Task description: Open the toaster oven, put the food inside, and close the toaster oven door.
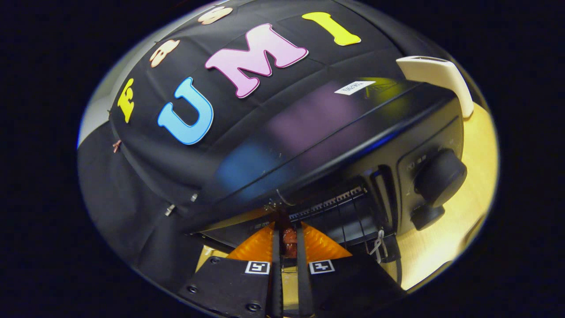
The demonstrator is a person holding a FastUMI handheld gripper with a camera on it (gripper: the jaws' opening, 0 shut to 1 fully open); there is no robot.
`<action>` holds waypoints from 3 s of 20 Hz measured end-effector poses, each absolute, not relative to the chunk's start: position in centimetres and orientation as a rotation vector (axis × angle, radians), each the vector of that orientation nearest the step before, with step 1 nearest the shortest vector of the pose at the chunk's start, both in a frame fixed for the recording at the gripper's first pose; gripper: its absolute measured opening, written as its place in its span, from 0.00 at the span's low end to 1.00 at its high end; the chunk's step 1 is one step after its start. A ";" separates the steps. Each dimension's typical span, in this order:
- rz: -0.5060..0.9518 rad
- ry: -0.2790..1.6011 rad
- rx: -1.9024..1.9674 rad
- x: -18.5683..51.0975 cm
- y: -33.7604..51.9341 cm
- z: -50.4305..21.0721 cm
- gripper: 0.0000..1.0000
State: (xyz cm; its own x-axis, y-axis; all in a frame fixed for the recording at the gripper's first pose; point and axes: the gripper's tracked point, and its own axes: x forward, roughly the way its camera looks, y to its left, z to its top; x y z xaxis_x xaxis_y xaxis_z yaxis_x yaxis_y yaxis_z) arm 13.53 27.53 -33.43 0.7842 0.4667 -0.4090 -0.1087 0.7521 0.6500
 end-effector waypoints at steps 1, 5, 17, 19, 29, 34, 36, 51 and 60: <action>0.321 0.594 0.607 13.5 27.2 -33.7 0.23; 0.317 0.597 0.546 13.2 27.1 -34.0 0.49; 0.230 0.654 0.359 7.3 23.6 -30.7 0.98; 0.225 0.665 0.346 6.0 23.4 -29.9 0.98; 0.230 0.797 0.235 -1.3 24.3 -32.2 0.98; 0.251 0.902 0.188 -4.7 25.4 -35.8 0.98; 0.267 0.936 0.157 -5.7 26.2 -37.2 0.99; 0.155 1.098 0.069 -5.3 28.8 -43.4 0.98; 0.154 1.031 0.072 -5.5 28.6 -41.4 0.97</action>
